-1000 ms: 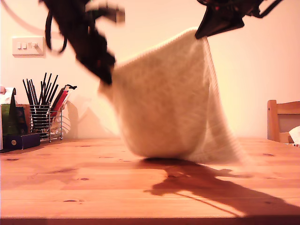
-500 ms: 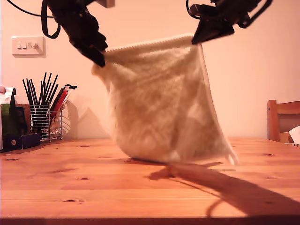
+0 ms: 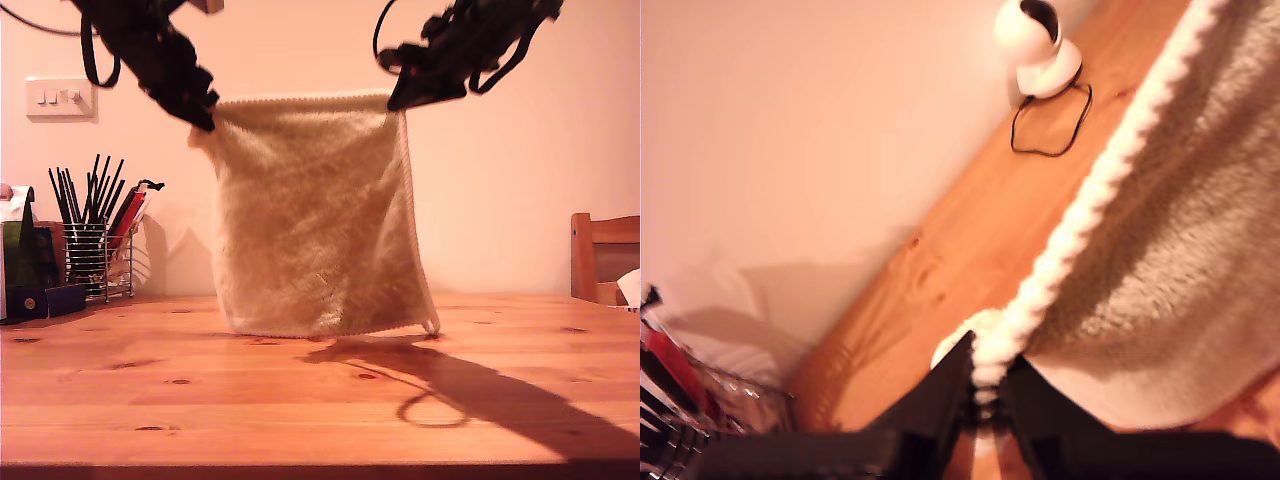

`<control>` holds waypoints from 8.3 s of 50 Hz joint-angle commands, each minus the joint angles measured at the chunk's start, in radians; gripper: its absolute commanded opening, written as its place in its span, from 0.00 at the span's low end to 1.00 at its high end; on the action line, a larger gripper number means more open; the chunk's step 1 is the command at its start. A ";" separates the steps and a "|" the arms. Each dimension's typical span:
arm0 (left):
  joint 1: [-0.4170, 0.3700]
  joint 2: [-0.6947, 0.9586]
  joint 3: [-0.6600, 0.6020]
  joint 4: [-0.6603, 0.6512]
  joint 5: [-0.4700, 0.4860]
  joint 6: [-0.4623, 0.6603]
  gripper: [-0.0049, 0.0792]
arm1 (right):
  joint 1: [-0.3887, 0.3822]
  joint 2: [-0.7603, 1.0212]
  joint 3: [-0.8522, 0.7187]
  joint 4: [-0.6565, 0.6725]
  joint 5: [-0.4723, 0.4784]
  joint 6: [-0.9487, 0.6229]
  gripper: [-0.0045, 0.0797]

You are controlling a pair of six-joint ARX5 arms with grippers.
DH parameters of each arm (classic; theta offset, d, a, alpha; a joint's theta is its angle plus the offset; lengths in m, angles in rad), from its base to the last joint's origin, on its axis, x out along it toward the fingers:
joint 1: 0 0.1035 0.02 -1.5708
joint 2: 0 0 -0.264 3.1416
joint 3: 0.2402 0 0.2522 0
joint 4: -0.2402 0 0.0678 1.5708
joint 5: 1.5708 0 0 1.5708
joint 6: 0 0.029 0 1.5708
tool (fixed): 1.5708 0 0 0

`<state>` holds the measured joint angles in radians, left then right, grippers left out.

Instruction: Fold the tea towel in front of you. After folding it, place it to the left side.

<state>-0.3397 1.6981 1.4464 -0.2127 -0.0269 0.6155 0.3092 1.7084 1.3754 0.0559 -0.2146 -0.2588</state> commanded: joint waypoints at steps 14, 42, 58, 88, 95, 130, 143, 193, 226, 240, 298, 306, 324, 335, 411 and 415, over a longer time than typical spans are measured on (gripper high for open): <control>0.010 0.026 0.005 -0.220 0.024 -0.096 0.04 | -0.003 0.002 0.008 -0.209 -0.114 0.050 0.04; -0.034 0.026 -0.069 -0.584 0.151 -0.230 0.04 | 0.069 0.002 -0.035 -0.612 -0.212 -0.012 0.04; -0.069 0.023 -0.246 -0.543 0.150 -0.257 0.04 | 0.116 -0.026 -0.224 -0.612 -0.193 -0.012 0.04; -0.069 -0.302 -0.640 -0.208 0.255 -0.366 0.04 | 0.121 -0.367 -0.583 -0.424 -0.115 0.133 0.04; -0.083 -0.332 -0.654 -0.271 0.277 -0.388 0.04 | 0.134 -0.377 -0.618 -0.460 -0.116 0.133 0.04; -0.200 -0.333 -0.655 -0.489 0.311 -0.418 0.04 | 0.209 -0.567 -0.761 -0.573 -0.114 0.212 0.04; -0.170 -0.308 -0.655 -0.305 0.308 -0.338 0.03 | 0.171 -0.537 -0.760 -0.463 -0.114 0.305 0.04; -0.070 0.074 -0.436 0.011 0.265 -0.187 0.03 | -0.008 -0.178 -0.672 -0.101 -0.034 0.330 0.04; -0.066 0.108 -0.346 -0.023 0.204 -0.171 0.43 | -0.030 -0.095 -0.668 -0.043 -0.007 0.311 0.24; -0.069 0.108 -0.338 -0.140 0.277 -0.242 0.41 | -0.031 -0.095 -0.654 -0.042 -0.012 0.315 0.40; -0.167 0.223 -0.339 -0.152 0.487 -0.401 0.03 | 0.011 0.032 -0.496 -0.166 -0.148 0.274 0.04; -0.166 0.239 -0.339 -0.184 0.456 -0.397 0.03 | 0.011 0.072 -0.496 -0.184 -0.141 0.238 0.04; -0.137 0.240 -0.339 -0.107 0.309 -0.277 0.03 | 0.071 0.076 -0.496 -0.355 -0.142 0.191 0.04; -0.125 0.246 -0.339 -0.023 0.307 -0.263 0.03 | 0.190 0.076 -0.496 -0.409 -0.145 0.202 0.04; -0.133 0.355 -0.303 -0.026 0.473 -0.270 0.03 | 0.613 -0.053 -0.431 -0.505 0.020 -0.238 0.46; -0.140 0.355 -0.304 -0.031 0.492 -0.276 0.03 | 0.630 -0.053 -0.431 -0.539 0.046 -0.278 0.53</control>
<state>-0.4595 1.9923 1.1652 -0.2157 0.4492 0.3431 0.9134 1.6405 0.9451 -0.4728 -0.1783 -0.5121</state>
